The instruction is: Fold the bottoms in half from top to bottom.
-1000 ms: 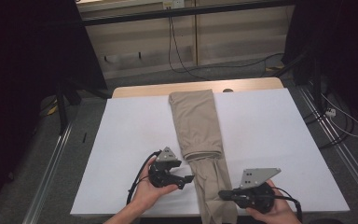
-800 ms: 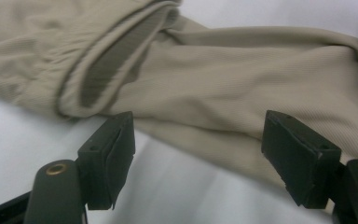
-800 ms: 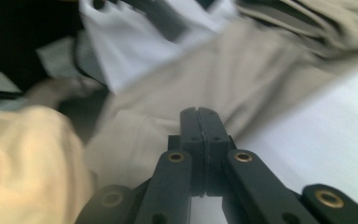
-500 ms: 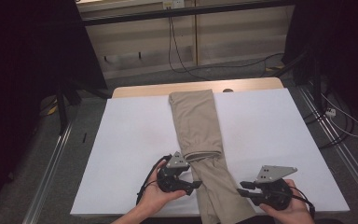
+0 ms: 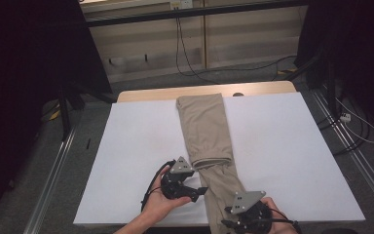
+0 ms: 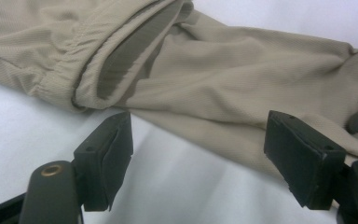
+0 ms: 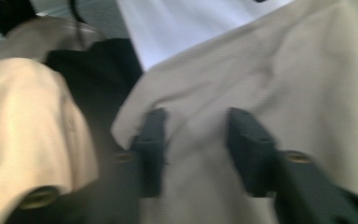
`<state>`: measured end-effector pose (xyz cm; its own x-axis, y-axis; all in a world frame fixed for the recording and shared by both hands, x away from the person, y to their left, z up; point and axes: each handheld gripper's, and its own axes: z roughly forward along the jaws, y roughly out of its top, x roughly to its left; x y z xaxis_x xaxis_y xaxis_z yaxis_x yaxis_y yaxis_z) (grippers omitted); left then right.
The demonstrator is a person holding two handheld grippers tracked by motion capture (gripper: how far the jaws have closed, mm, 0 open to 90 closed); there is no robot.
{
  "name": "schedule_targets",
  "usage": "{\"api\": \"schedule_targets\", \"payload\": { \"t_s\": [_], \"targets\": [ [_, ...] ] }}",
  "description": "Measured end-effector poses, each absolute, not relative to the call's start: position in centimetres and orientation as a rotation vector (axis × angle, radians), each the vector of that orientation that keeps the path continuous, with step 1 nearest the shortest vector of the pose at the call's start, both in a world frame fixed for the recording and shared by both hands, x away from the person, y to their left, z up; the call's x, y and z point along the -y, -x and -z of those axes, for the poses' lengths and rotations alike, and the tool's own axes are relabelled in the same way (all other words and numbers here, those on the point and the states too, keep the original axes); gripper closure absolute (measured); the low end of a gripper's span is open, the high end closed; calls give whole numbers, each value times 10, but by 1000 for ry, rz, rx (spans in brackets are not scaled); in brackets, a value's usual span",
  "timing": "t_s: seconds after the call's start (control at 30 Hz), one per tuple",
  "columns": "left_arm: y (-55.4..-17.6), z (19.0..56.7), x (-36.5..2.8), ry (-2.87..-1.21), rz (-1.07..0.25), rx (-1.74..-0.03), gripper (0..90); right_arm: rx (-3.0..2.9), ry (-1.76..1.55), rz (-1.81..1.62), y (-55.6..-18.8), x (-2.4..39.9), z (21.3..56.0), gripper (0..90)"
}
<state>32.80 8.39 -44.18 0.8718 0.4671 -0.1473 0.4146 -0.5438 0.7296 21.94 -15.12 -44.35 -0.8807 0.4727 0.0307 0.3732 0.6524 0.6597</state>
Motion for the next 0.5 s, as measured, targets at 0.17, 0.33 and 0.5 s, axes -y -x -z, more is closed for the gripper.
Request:
{"api": "schedule_targets", "payload": {
  "t_s": [0.17,0.33,0.5],
  "targets": [
    [-329,442,-84,-2217,-86,-638,241,-2743,-756,-1100,-222,157,439,892],
    [-330,442,-85,-2216,-82,-649,240,-2744,-841,-1318,-224,158,430,897],
    [-329,442,-85,-2211,-83,-650,240,-2760,-812,-1336,-221,142,428,895]
  ]
}}
